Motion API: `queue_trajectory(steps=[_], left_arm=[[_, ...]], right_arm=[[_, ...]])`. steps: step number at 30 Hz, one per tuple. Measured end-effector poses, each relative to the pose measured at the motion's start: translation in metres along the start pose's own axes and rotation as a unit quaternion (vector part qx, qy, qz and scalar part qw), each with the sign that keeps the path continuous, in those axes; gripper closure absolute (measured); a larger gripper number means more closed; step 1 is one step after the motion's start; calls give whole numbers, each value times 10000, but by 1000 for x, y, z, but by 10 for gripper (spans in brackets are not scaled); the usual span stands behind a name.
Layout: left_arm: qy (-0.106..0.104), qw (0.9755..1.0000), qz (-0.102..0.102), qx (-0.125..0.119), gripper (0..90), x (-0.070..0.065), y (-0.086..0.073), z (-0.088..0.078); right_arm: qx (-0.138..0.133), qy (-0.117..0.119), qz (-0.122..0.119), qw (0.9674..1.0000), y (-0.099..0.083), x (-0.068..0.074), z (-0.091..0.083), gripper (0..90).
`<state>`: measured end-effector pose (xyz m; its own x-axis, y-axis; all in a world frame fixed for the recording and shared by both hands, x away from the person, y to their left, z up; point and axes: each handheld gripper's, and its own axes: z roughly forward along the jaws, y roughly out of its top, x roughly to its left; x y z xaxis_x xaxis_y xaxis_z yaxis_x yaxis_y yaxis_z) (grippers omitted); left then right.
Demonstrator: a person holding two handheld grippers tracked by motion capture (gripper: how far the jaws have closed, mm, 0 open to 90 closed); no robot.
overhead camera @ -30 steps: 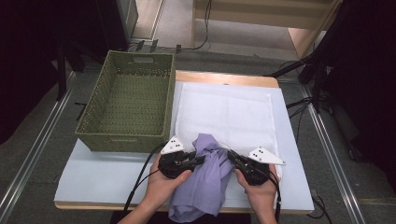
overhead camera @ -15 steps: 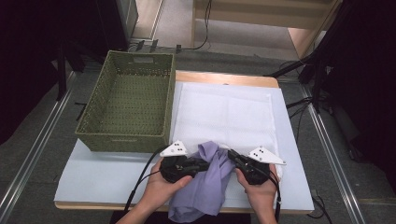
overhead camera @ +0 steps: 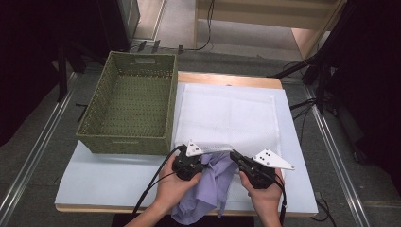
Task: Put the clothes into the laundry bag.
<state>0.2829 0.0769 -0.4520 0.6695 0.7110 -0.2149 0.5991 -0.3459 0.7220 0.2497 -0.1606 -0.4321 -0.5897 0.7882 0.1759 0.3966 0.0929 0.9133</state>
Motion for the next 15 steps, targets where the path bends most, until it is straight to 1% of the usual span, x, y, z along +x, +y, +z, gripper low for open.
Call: queue_trajectory(steps=[1, 3, 4, 6, 7, 8, 9, 10, 12, 13, 15], left_arm=[[-182, 9998, -76, -70, 730, -1, 1, -2], [-558, 9982, -74, -207, 563, -6, 1, -10], [-679, 9974, -15, -221, 492, -9, 2, -14], [-840, 9962, 37, -244, 383, -14, 3, -20], [-911, 9956, 91, -177, 342, -17, 3, -22], [-939, 9954, 132, -117, 311, -19, 3, -20], [-888, 9959, 194, 17, 286, -22, 1, -17], [-802, 9961, 284, 231, 260, -23, -1, -11], [-685, 9951, 353, 625, 226, -25, -6, 1], [-592, 9951, 360, 700, 231, -26, -7, 6], [-550, 9952, 361, 728, 263, -29, -7, 10]], right_arm=[[41, 1, 9, 10000, -1, 0, 1, 897], [119, -17, 31, 9999, -4, -1, 4, 897], [143, -24, 52, 9999, -4, -2, 4, 897], [163, -26, 80, 9998, -5, -4, 4, 897], [163, -29, 75, 9998, -5, -4, 4, 897], [169, -38, 92, 9998, -4, -4, 4, 897], [172, -31, 105, 9998, -5, -4, 4, 897], [181, -36, 94, 9998, -5, -4, 5, 897], [182, -35, 50, 9998, -5, -3, 5, 897], [196, -33, 60, 9998, -5, -2, 5, 897], [206, -14, 55, 9998, -5, -1, 6, 897]])
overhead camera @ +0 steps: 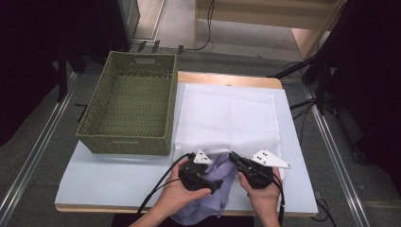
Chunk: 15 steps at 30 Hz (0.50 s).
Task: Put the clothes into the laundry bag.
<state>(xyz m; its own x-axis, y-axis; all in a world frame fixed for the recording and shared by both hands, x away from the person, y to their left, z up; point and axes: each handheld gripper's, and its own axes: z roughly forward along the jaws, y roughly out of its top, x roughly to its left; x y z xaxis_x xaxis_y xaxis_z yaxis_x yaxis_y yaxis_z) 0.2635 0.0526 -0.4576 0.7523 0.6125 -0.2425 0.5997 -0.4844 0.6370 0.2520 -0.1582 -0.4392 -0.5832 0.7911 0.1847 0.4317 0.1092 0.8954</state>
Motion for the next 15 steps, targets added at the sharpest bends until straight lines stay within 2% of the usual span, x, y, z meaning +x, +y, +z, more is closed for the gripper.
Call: queue_trajectory(steps=[2, 3, 4, 5, 6, 8, 9, 10, 12, 14, 15], left_arm=[[32, 9997, 216, 110, 405, -3, 4, 0], [-30, 9996, 262, 134, 512, -4, 5, 0], [-30, 9993, 333, 145, 656, -5, 7, 0], [22, 9993, 351, 151, 739, -5, 9, 0], [23, 9991, 372, 189, 786, -5, 11, -1], [-29, 9996, 255, 81, 815, -4, 14, -4], [-131, 9998, 119, -72, 819, -3, 15, -6], [-205, 9994, -37, -264, 820, -2, 17, -9], [-245, 9969, -354, -663, 820, -1, 21, -13], [-48, 9936, -494, -1012, 815, 0, 23, -14], [33, 9927, -500, -1097, 812, 0, 23, -12]], right_arm=[[6, 15, -8, 10000, 0, 1, 0, 897], [10, 30, -11, 10000, 0, 2, 1, 897], [3, 33, -36, 10000, 0, 2, 1, 897], [6, 46, -49, 10000, 0, 3, 1, 897], [22, 47, -54, 10000, 0, 4, 1, 897], [-1, 60, -68, 10000, 1, 6, 0, 897], [-18, 65, -76, 9999, 1, 7, 0, 897], [-38, 57, -86, 9999, 2, 7, -1, 897], [-116, 28, -79, 9999, 3, 7, -3, 897], [-176, 1, -84, 9998, 4, 7, -5, 897], [-180, -5, -85, 9998, 4, 7, -5, 897]])
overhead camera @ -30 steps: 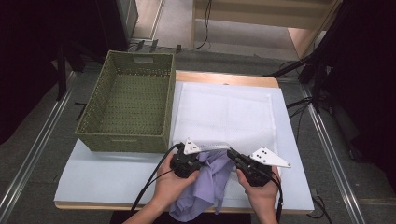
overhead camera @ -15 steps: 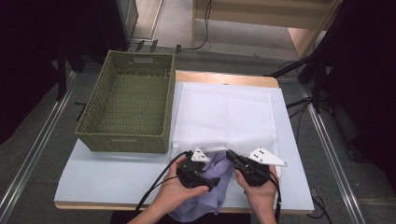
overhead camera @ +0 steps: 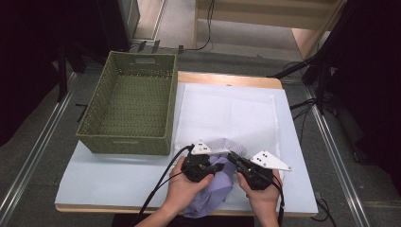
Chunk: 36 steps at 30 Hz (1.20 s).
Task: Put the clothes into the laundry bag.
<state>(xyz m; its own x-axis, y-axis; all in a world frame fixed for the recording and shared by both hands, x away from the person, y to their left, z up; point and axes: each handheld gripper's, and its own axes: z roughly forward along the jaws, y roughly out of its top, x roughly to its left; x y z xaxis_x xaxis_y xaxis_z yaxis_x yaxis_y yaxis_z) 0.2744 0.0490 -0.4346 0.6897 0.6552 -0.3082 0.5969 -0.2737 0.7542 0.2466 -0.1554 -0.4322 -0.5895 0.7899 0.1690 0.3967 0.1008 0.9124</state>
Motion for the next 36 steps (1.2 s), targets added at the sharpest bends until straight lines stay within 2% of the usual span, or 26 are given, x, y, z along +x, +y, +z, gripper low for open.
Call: queue_trajectory(steps=[1, 2, 4, 5, 7, 8, 11, 13, 15, 17, 19, 20, 22, 24, 25, 26, 27, 28, 33, 35, 36], left_arm=[[127, 9999, 59, 11, 803, 1, -1, 5], [218, 9996, 83, 134, 779, 3, -3, 12], [150, 9995, 11, 273, 683, 7, -8, 22], [108, 9995, -10, 298, 614, 8, -9, 22], [-27, 9996, 6, 266, 491, 3, -7, 14], [-105, 9997, 81, 224, 442, 1, -6, 7], [-363, 9991, 194, 123, 354, -3, -1, -12], [-376, 9988, 227, 209, 310, -4, -2, -20], [-348, 9980, 263, 463, 269, -6, -9, -19], [-251, 9949, 404, 893, 212, -8, -18, -10], [46, 9917, 492, 1189, 181, -10, -27, 3], [156, 9905, 517, 1263, 189, -10, -30, 7], [253, 9909, 598, 1181, 272, -11, -33, 11], [156, 9911, 595, 1184, 471, -11, -31, 12], [161, 9916, 599, 1131, 561, -12, -30, 12], [205, 9909, 672, 1145, 643, -13, -28, 12], [208, 9905, 694, 1171, 696, -14, -26, 12], [185, 9912, 696, 1109, 736, -15, -24, 12], [164, 9977, 487, 441, 756, -17, -8, 6], [290, 9983, 454, 217, 750, -15, -5, 9], [358, 9982, 427, 223, 740, -12, -5, 13]], right_arm=[[9, -6, 5, 10000, 0, 0, 0, 897], [14, -3, -3, 10000, -1, 0, 1, 897], [62, -14, -10, 10000, -3, -1, 2, 897], [94, -28, 10, 10000, -4, -2, 2, 897], [118, -41, 24, 9999, -5, -3, 3, 897], [110, -44, 33, 9999, -6, -4, 3, 897], [97, -71, 70, 9999, -6, -7, 3, 897], [92, -86, 86, 9999, -6, -9, 3, 897], [87, -91, 100, 9999, -6, -9, 3, 897], [97, -80, 94, 9999, -6, -9, 4, 897], [123, -87, 64, 9999, -6, -8, 5, 897], [130, -73, 63, 9999, -6, -7, 6, 897], [147, -60, 54, 9999, -6, -5, 6, 897], [146, -47, 51, 9999, -7, -5, 6, 897], [143, -43, 58, 9999, -7, -5, 6, 897], [141, -38, 62, 9999, -7, -5, 6, 897], [135, -32, 59, 9999, -6, -5, 6, 897], [127, -30, 52, 9999, -6, -4, 6, 897], [12, 10, 10, 10000, -1, -1, 1, 897], [-28, -12, 26, 10000, 0, -1, 0, 897], [-23, -34, 35, 10000, 0, -2, -1, 897]])
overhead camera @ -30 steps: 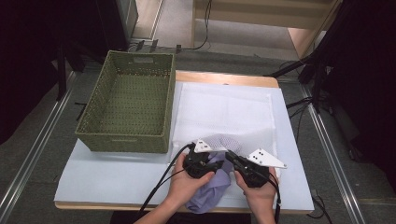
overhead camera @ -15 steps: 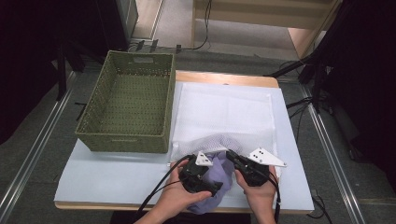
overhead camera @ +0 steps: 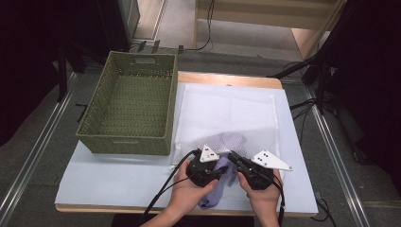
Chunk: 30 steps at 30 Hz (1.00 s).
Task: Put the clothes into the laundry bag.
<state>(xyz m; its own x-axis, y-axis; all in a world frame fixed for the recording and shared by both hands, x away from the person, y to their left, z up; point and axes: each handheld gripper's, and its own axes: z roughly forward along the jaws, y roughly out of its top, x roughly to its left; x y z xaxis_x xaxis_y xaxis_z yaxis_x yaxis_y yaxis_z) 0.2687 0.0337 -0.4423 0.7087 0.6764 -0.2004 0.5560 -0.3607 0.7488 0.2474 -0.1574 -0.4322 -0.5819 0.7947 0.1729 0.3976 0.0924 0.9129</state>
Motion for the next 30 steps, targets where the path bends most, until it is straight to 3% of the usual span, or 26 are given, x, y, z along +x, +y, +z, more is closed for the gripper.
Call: queue_trajectory(steps=[2, 4, 6, 8, 10, 13, 18, 20, 23, 26, 29, 30], left_arm=[[-37, 9997, -189, 132, 673, 7, -3, 12], [-11, 9995, -222, 219, 565, 8, -7, 19], [-171, 9996, -173, 166, 467, 4, -8, 15], [-209, 9997, 2, 155, 392, -1, -7, 7], [-292, 9995, 0, 104, 335, -3, -6, -3], [-237, 9997, 85, 55, 306, -4, -7, -16], [9, 9990, 118, 424, 285, -6, -23, -17], [-162, 9986, -188, 461, 352, -4, -28, -11], [25, 9979, -46, 651, 446, -7, -31, 2], [171, 9979, -40, 617, 605, -10, -28, 11], [41, 9980, -90, 620, 850, -8, -24, 15], [-16, 9980, -149, 608, 878, -7, -23, 17]], right_arm=[[37, -19, 32, 10000, -2, -3, 1, 897], [103, -73, 81, 9999, -5, -6, 3, 897], [140, -98, 122, 9998, -7, -9, 4, 897], [142, -105, 146, 9997, -8, -10, 4, 897], [127, -112, 155, 9997, -8, -12, 3, 897], [124, -107, 151, 9998, -7, -10, 3, 897], [133, -88, 126, 9998, -7, -9, 3, 897], [133, -79, 130, 9998, -7, -8, 4, 897], [153, -33, 113, 9998, -7, -6, 5, 897], [178, 1, 57, 9998, -7, -2, 7, 897], [158, 33, 19, 9999, -6, 0, 8, 897], [162, 31, 31, 9999, -6, 0, 7, 897]])
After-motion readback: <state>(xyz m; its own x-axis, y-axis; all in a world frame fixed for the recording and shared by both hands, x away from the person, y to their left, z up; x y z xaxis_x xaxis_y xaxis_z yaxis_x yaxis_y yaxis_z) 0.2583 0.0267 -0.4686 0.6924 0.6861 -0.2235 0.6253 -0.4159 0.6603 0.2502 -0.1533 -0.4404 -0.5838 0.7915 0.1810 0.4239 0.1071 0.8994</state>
